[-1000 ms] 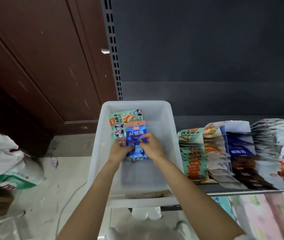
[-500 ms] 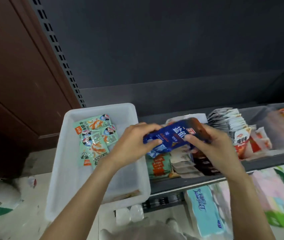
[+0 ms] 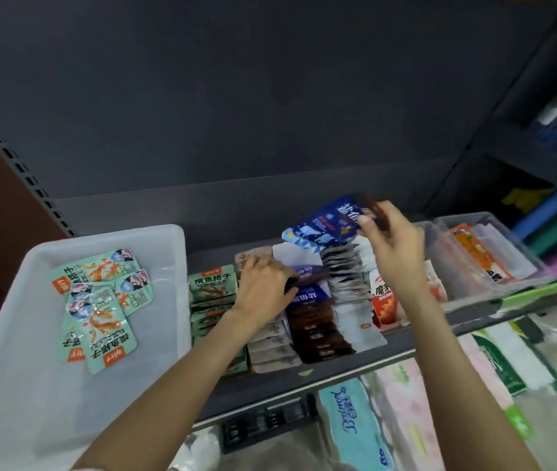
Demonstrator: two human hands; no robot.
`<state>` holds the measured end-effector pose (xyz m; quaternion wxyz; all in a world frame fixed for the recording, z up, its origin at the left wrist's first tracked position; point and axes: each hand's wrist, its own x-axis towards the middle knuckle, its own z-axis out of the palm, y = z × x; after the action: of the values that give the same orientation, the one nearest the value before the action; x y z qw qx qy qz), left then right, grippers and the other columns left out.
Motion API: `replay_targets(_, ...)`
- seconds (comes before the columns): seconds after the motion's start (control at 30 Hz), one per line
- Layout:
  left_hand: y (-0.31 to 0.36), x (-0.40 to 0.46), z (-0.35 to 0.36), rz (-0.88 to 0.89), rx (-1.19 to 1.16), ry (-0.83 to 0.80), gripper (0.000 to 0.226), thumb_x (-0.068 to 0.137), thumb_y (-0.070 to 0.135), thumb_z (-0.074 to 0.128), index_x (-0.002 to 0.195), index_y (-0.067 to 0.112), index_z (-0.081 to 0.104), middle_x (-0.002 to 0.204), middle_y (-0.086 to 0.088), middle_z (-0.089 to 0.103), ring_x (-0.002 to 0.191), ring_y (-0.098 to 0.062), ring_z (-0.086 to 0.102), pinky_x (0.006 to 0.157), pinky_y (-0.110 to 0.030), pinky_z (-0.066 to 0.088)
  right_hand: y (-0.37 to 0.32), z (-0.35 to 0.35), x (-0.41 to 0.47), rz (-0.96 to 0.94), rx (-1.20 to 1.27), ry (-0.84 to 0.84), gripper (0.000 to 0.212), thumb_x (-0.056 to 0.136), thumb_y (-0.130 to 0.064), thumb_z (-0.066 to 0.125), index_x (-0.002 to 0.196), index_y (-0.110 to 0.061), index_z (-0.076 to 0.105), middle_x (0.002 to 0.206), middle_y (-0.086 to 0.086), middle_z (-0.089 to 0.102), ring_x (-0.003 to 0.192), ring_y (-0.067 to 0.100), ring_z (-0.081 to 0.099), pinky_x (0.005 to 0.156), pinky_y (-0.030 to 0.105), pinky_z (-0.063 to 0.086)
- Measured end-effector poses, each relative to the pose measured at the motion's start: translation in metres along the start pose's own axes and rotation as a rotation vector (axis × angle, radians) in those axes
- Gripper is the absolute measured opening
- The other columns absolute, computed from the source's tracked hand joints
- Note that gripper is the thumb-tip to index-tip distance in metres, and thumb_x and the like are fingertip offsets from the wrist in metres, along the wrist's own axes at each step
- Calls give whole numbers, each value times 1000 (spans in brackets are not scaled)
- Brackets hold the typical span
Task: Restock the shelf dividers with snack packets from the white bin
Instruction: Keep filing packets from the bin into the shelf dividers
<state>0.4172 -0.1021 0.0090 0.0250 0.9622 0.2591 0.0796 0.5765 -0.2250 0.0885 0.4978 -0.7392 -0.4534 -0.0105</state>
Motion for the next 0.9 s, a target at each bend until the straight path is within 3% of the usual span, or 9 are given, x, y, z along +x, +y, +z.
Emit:
replay_targets(0.07, 3, -4, 3, 3, -19, 41, 32, 92, 41, 48, 119, 32, 61, 116, 5, 65, 115, -18, 48, 95, -34, 27, 7, 13, 5, -79, -133, -115, 12, 95, -21, 55, 103, -14, 61, 83, -5, 65, 70, 4, 60, 61, 10, 42)
replay_targets(0.1, 4, -6, 4, 8, -37, 65, 31, 92, 40, 49, 119, 32, 62, 115, 5, 65, 114, -18, 48, 95, -34, 27, 8, 19, 5, -140, -195, -158, 11, 94, -19, 55, 102, -12, 61, 82, -3, 66, 68, 5, 58, 59, 11, 41)
replay_targets(0.23, 1, -10, 7, -2, -77, 133, 28, 89, 36, 56, 115, 30, 66, 112, 6, 68, 111, -17, 52, 97, -34, 28, 21, 52, 2, -300, -379, -342, 7, 92, -13, 56, 98, -11, 60, 81, 5, 68, 67, 23, 63, 59, 36, 52)
replay_targets(0.37, -1, -12, 10, -11, -91, 152, 21, 79, 28, 70, 100, 30, 72, 93, 7, 72, 95, -18, 60, 89, -37, 41, 30, 79, -2, -294, -678, -561, 17, 94, -13, 45, 104, -17, 58, 88, 6, 68, 77, 28, 64, 58, 32, 42)
replay_targets(0.47, -4, -14, 12, -7, -117, 158, 22, 73, 25, 76, 94, 30, 74, 86, 9, 72, 89, -17, 62, 84, -36, 46, 23, 81, 3, -337, -845, -519, 22, 92, -15, 48, 102, -23, 66, 90, 1, 70, 84, 22, 63, 62, 28, 34)
replay_targets(0.57, -4, -14, 13, 15, -109, 177, 22, 72, 26, 76, 93, 30, 74, 85, 8, 72, 89, -18, 62, 84, -36, 46, 20, 84, 6, -461, -943, -449, 18, 87, -19, 58, 95, -29, 70, 81, -4, 71, 76, 18, 62, 76, 30, 31)
replay_targets(0.7, -9, -17, 16, 81, -147, 223, 19, 77, 27, 72, 95, 28, 73, 90, 8, 71, 94, -18, 60, 86, -36, 42, 21, 94, 1, -375, -1046, -692, 33, 95, -13, 43, 110, -32, 65, 90, -3, 71, 86, 19, 59, 89, 27, 28)
replay_targets(0.8, -18, -28, 6, 49, -279, 319, 20, 85, 33, 59, 98, 27, 73, 96, 10, 71, 100, -15, 58, 88, -32, 40, 15, 88, -2, -324, -926, -601, 32, 94, -17, 48, 118, -33, 62, 100, -3, 71, 94, 21, 59, 92, 28, 30)
replay_targets(0.9, -40, -53, -12, -104, -458, 455, 27, 89, 36, 49, 99, 25, 71, 98, 10, 69, 96, -7, 54, 83, -27, 40, -5, 74, -11, -294, -644, -392, 34, 87, -21, 65, 121, -22, 63, 104, 2, 72, 86, 22, 66, 94, 35, 39)
